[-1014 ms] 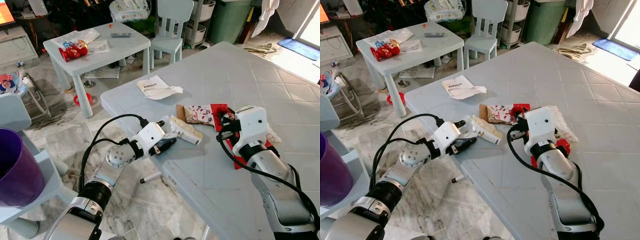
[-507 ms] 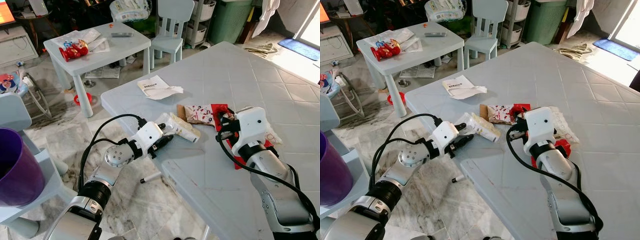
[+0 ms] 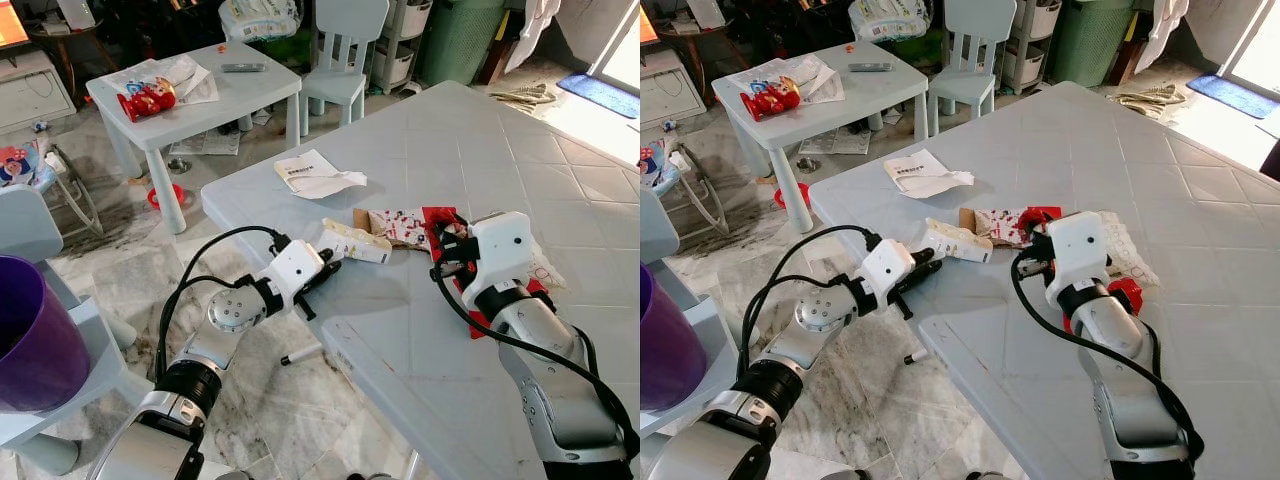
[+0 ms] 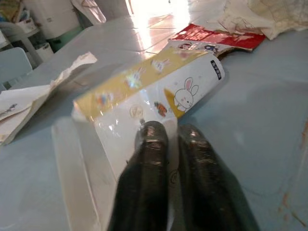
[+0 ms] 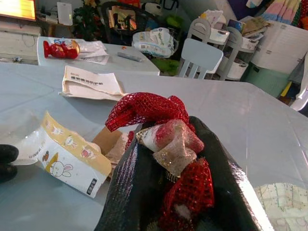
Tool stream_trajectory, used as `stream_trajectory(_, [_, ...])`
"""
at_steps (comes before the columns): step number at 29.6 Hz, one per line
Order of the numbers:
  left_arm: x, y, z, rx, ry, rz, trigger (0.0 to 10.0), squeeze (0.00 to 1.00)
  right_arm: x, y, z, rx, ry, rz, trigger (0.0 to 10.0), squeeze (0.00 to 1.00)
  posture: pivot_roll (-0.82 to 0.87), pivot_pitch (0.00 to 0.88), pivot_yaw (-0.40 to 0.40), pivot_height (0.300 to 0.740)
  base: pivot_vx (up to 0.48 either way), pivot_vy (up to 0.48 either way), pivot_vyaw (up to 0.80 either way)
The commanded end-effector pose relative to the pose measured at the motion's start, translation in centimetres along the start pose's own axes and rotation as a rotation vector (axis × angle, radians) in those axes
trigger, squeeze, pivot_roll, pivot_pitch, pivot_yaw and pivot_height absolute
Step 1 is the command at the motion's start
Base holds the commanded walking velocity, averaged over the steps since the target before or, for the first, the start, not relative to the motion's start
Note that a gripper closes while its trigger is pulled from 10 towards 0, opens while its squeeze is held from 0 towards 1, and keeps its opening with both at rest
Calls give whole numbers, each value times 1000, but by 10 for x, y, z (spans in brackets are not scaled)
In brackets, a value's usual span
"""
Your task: Picking trash to rubbish bin
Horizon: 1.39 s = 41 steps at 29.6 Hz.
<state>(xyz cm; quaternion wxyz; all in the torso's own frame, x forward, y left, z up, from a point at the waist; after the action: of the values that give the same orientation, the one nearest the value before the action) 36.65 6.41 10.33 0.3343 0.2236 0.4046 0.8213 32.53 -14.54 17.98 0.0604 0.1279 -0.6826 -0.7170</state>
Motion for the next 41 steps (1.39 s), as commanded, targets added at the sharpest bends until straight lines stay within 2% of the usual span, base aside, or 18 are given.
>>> stream_trajectory(1, [-3, 9, 8, 0, 37, -31, 0, 0, -1, 4, 0, 7, -2, -9, 0, 0, -10, 125, -73, 740, 0, 0, 0])
stream_trajectory(3, [-2, 12, 18, 18, 95, -47, 0, 0, -3, 5, 0, 7, 1, -12, 0, 0, -11, 127, -74, 740, 0, 0, 0])
stream_trajectory(6, [-1, 14, 24, 24, 130, -57, 0, 0, -3, 5, 0, 6, 2, -13, 0, 0, -10, 128, -74, 740, 0, 0, 0])
stream_trajectory(14, [1, 23, 32, 60, 191, -98, 0, 0, -4, 4, 1, 3, 3, -11, 0, 0, -9, 131, -75, 740, 0, 0, 0])
stream_trajectory(17, [3, 34, 40, 89, 251, -148, 0, 0, -4, 4, 2, 1, 3, -12, 0, 0, -8, 131, -74, 740, 0, 0, 0])
stream_trajectory(21, [9, 48, 51, 80, 322, -197, 0, 0, -5, 4, 1, 0, 0, -14, 0, 0, -7, 130, -73, 740, 0, 0, 0])
stream_trajectory(24, [20, 57, 64, 88, 432, -223, 0, 0, -5, 4, 1, -4, -3, -17, 0, 0, 1, 129, -71, 740, 0, 0, 0])
stream_trajectory(26, [37, 64, 78, 92, 579, -225, 0, 0, -6, 6, 1, -20, -4, -29, 0, 0, 15, 127, -69, 740, 0, 0, 0])
stream_trajectory(27, [37, 64, 78, 92, 579, -225, 0, 0, -6, 6, 1, -20, -4, -29, 0, 0, 15, 127, -69, 740, 0, 0, 0])
stream_trajectory(28, [51, 67, 83, 111, 668, -218, 0, 0, -6, 6, 1, -31, -5, -34, 0, 0, 22, 126, -68, 740, 0, 0, 0])
stream_trajectory(29, [56, 67, 84, 118, 701, -210, 0, 0, -6, 6, 1, -33, -5, -34, 0, 0, 22, 126, -68, 740, 0, 0, 0])
stream_trajectory(32, [79, 75, 77, 114, 786, -182, 0, 0, -7, 5, 1, -27, -6, -33, 0, 0, 51, 124, -68, 740, 0, 0, 0])
stream_trajectory(35, [91, 71, 70, 130, 816, -141, 0, 0, -9, 3, 3, -17, -1, -33, 0, 0, 66, 121, -68, 740, 0, 0, 0])
stream_trajectory(41, [101, 65, 64, 152, 837, -69, 0, 0, -14, 1, 7, -16, 10, -33, 0, 0, 83, 112, -70, 740, 0, 0, 616])
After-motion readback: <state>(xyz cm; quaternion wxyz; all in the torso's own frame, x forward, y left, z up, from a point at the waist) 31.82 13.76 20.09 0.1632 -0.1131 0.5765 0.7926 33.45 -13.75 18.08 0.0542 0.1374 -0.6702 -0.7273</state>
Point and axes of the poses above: a point about 5 cm out from each wrist's last joint towards the gripper, its own x axis pointing back from the gripper into the wrist, its own y axis along the axis of the wrist's last joint, z = x × y, the point moved 4 cm from there along -x, pointing out of the wrist towards the gripper, and after that the axes turned 13 degrees about -x, right-handed, at the moved point
